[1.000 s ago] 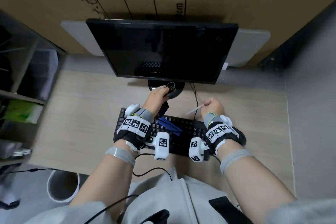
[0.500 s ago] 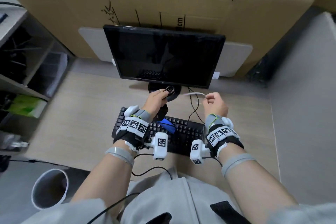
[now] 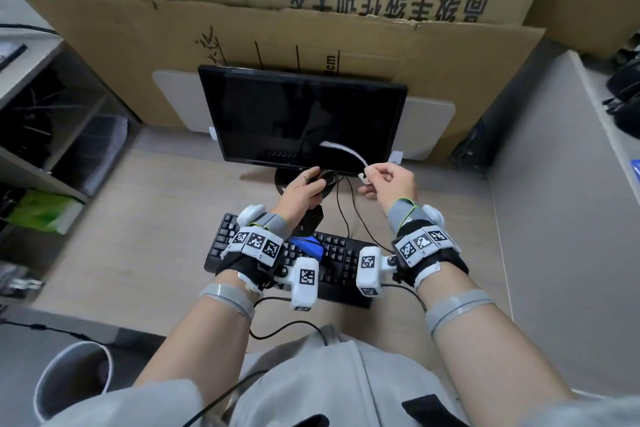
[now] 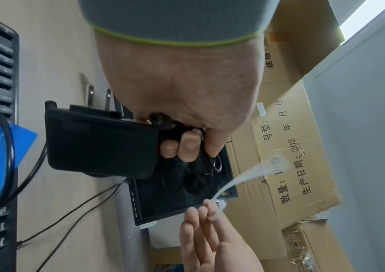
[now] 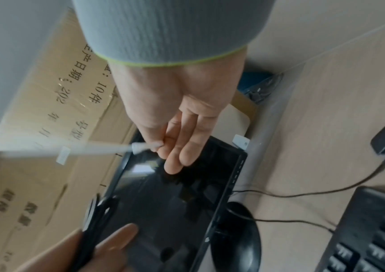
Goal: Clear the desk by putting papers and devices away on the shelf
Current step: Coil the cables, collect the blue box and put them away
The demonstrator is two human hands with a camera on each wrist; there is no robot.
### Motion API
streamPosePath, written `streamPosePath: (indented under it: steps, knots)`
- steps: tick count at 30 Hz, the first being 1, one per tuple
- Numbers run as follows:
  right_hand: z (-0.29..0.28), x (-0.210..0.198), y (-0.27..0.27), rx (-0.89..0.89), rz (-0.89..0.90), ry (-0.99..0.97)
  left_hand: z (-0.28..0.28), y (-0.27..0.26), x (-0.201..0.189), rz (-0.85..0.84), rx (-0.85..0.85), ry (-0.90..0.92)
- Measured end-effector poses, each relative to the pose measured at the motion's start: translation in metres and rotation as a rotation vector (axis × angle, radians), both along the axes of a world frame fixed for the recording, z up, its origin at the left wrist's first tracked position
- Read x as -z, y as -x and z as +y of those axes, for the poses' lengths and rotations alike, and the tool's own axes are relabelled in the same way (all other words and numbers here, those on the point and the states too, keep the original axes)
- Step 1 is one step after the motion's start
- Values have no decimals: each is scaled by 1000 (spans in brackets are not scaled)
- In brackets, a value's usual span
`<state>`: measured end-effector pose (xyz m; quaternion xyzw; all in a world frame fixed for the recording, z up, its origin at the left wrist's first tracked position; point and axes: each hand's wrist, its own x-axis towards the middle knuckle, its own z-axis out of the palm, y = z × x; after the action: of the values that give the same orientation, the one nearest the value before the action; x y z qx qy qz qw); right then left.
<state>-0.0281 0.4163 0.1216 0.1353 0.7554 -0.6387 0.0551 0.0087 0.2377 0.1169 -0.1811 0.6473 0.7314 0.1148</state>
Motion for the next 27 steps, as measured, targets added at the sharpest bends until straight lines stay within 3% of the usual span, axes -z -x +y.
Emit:
streamPosePath:
  steps: [2, 7, 10, 12, 18, 23, 27]
  knots:
    - [-6, -8, -2, -31, -28, 41, 7, -2, 0, -12, 21, -26]
    - [-16, -21, -13, -375, -74, 24, 12, -4, -13, 101, 61, 27]
    - [-13, -25, -17, -485, -98, -23, 10, -7, -21, 155, 71, 76]
    - [-9, -28, -19, -510, -116, 19, 7, -9, -22, 172, 109, 122]
    - [-12, -40, -28, -578, -102, 143, 1, -12, -12, 121, 15, 296]
    - [-17, -50, -29, -656, -121, 160, 4, -18, -26, 85, -33, 301]
    - [-18, -57, -28, -641, 83, 97, -1, -18, -21, 107, -50, 356]
